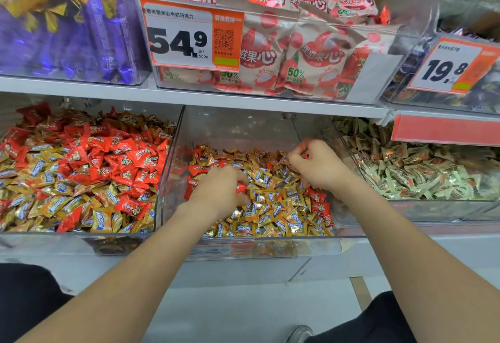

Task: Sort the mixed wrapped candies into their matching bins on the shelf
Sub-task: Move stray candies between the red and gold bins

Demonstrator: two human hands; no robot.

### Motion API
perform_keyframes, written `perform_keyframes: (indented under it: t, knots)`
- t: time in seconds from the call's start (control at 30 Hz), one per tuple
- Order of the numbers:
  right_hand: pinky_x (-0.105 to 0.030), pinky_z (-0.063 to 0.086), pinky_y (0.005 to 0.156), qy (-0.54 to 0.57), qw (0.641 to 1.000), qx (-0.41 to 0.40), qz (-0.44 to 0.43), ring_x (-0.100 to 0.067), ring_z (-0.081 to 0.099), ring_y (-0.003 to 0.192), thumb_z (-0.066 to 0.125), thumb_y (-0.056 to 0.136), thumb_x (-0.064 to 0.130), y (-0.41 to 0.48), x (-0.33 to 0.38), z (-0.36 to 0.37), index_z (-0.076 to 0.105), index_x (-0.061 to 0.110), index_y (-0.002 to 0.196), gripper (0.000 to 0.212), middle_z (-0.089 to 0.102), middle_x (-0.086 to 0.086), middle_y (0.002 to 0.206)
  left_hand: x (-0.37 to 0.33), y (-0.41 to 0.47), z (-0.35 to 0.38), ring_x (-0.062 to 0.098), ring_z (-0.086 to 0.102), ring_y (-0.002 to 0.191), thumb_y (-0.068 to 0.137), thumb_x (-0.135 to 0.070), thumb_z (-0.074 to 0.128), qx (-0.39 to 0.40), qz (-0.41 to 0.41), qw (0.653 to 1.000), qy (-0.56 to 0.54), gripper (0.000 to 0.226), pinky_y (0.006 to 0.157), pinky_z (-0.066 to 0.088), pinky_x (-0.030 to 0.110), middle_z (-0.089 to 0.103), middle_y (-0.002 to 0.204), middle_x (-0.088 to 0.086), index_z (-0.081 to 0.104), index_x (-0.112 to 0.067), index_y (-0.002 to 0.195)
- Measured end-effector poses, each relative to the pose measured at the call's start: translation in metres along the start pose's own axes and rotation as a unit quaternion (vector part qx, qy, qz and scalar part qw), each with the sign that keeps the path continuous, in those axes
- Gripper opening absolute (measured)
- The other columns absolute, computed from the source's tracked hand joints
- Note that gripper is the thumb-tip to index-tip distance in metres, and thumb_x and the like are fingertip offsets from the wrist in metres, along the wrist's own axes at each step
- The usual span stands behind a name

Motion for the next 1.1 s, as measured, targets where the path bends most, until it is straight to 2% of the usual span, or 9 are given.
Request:
perform_keyframes:
  t: [0.17,0.27,0.37,0.43,0.5,0.7,0.87,1.0,1.1]
  knots:
    - [-0.019,0.042,0.045,-0.078,0.99,0.112,-0.04,-0.008,0.048,0.044,0.054,0.102,0.019,-0.01,0.009,0.006,0.075,0.01,0.088,0.027,0.072,-0.008,0.071,0.0,0.001,0.003,0.037,0.066,0.102,0.081,-0.042,0.088,0.013,-0.015,1.0,0.007,0.044,0.081,0.054,0.042,0.07,0.115,0.012,0.073,-0.02,0.115]
    - [-0.026,0.057,0.066,-0.159,0.972,0.157,-0.07,-0.009,0.073,0.071,0.065,0.096,0.022,-0.011,0.007,0.016,0.078,0.009,0.082,0.022,0.077,-0.005,0.085,-0.002,-0.001,0.001,0.028,0.061,0.069,0.094,-0.042,0.075,-0.01,-0.015,0.999,-0.035,0.033,0.057,0.041,0.035,0.067,0.078,0.01,0.066,-0.011,0.089]
    - [-0.017,0.047,0.069,-0.231,0.953,0.185,-0.07,-0.001,0.063,0.079,0.074,0.096,0.027,-0.013,0.007,0.018,0.078,0.017,0.108,0.017,0.071,0.011,0.091,-0.001,-0.006,-0.003,0.021,0.051,0.057,0.105,-0.042,0.06,-0.037,-0.035,0.995,-0.086,0.037,0.05,0.033,0.036,0.058,0.068,0.007,0.054,-0.01,0.086]
    - [-0.024,0.044,0.079,-0.262,0.941,0.204,-0.06,-0.011,0.056,0.096,0.076,0.094,0.027,-0.012,0.005,0.021,0.07,0.018,0.131,0.039,0.068,0.005,0.113,-0.002,-0.008,-0.006,0.018,0.051,0.058,0.109,-0.041,0.051,-0.052,-0.044,0.992,-0.107,0.037,0.05,0.031,0.033,0.052,0.066,0.003,0.052,-0.008,0.09]
    - [-0.026,0.043,0.075,-0.251,0.942,0.217,-0.052,-0.012,0.051,0.087,0.079,0.091,0.028,-0.011,0.004,0.024,0.065,0.019,0.137,0.049,0.06,0.01,0.096,-0.001,-0.007,-0.009,0.023,0.064,0.065,0.109,-0.042,0.049,-0.076,-0.053,0.985,-0.143,0.034,0.057,0.049,0.038,0.061,0.073,0.006,0.053,-0.009,0.101]
    - [-0.039,0.054,0.089,-0.28,0.937,0.203,-0.053,-0.021,0.057,0.102,0.087,0.084,0.043,-0.004,-0.004,0.028,0.071,0.022,0.106,0.035,0.063,0.002,0.107,0.007,-0.007,-0.008,0.023,0.065,0.062,0.105,-0.023,0.051,-0.121,-0.063,0.976,-0.171,0.018,0.071,0.06,0.046,0.066,0.068,0.002,0.069,-0.02,0.102]
    - [-0.03,0.04,0.054,-0.233,0.949,0.201,-0.071,-0.016,0.05,0.059,0.07,0.098,0.042,-0.006,0.003,0.019,0.073,-0.002,0.094,0.044,0.053,-0.003,0.068,0.008,-0.009,-0.008,0.024,0.05,0.06,0.106,-0.026,0.052,-0.14,-0.092,0.98,-0.11,0.035,0.062,0.046,0.041,0.055,0.068,0.006,0.051,-0.009,0.076]
    - [-0.029,0.039,0.052,-0.105,0.975,0.189,-0.059,-0.016,0.047,0.049,0.064,0.102,0.045,-0.01,0.006,0.008,0.065,0.002,0.094,0.044,0.052,-0.001,0.058,0.009,-0.007,-0.001,0.039,0.064,0.097,0.104,-0.032,0.063,-0.073,-0.092,0.993,-0.003,0.029,0.071,0.042,0.04,0.065,0.108,0.02,0.062,-0.004,0.112]
    - [-0.032,0.043,0.051,-0.038,0.978,0.201,-0.039,-0.021,0.052,0.052,0.063,0.105,0.035,-0.015,0.005,0.006,0.058,0.008,0.106,0.028,0.064,-0.002,0.064,0.007,-0.006,0.0,0.037,0.066,0.099,0.102,-0.028,0.067,-0.021,-0.073,0.996,0.047,0.028,0.068,0.043,0.037,0.065,0.102,0.018,0.062,-0.003,0.112]
Point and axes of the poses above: each hand's wrist, its own y-axis towards the middle knuckle, its own z-axis out of the palm, x = y × z, the point moved 2 cm from there along y, towards the middle knuckle
